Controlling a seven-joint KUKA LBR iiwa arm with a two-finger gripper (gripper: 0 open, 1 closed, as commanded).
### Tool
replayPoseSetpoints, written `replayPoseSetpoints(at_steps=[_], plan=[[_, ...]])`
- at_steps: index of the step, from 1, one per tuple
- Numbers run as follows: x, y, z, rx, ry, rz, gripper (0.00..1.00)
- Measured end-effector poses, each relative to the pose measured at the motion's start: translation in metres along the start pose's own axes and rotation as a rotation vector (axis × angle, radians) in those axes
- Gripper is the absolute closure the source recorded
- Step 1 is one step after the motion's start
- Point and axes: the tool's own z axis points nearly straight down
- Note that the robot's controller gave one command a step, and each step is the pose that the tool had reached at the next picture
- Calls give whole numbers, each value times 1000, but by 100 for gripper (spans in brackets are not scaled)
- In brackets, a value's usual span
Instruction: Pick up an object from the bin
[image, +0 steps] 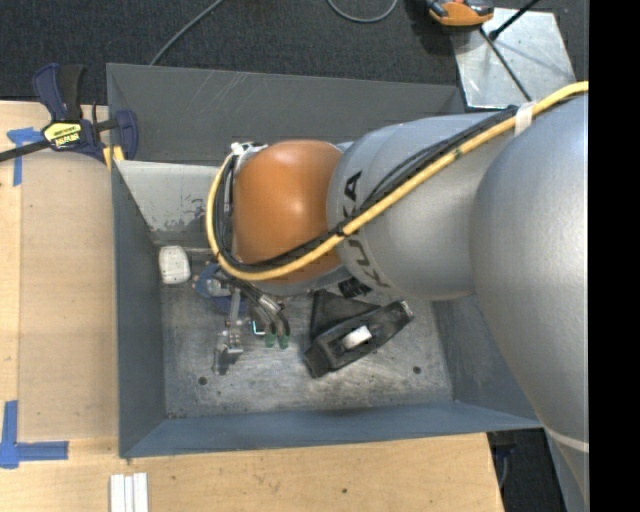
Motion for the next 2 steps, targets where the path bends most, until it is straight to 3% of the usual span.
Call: replayPoseSetpoints(at_steps=[1, 2], plan=[[-65, -20, 31, -9, -19, 52, 0], [-100, -46, 71, -3, -18, -48, 0]])
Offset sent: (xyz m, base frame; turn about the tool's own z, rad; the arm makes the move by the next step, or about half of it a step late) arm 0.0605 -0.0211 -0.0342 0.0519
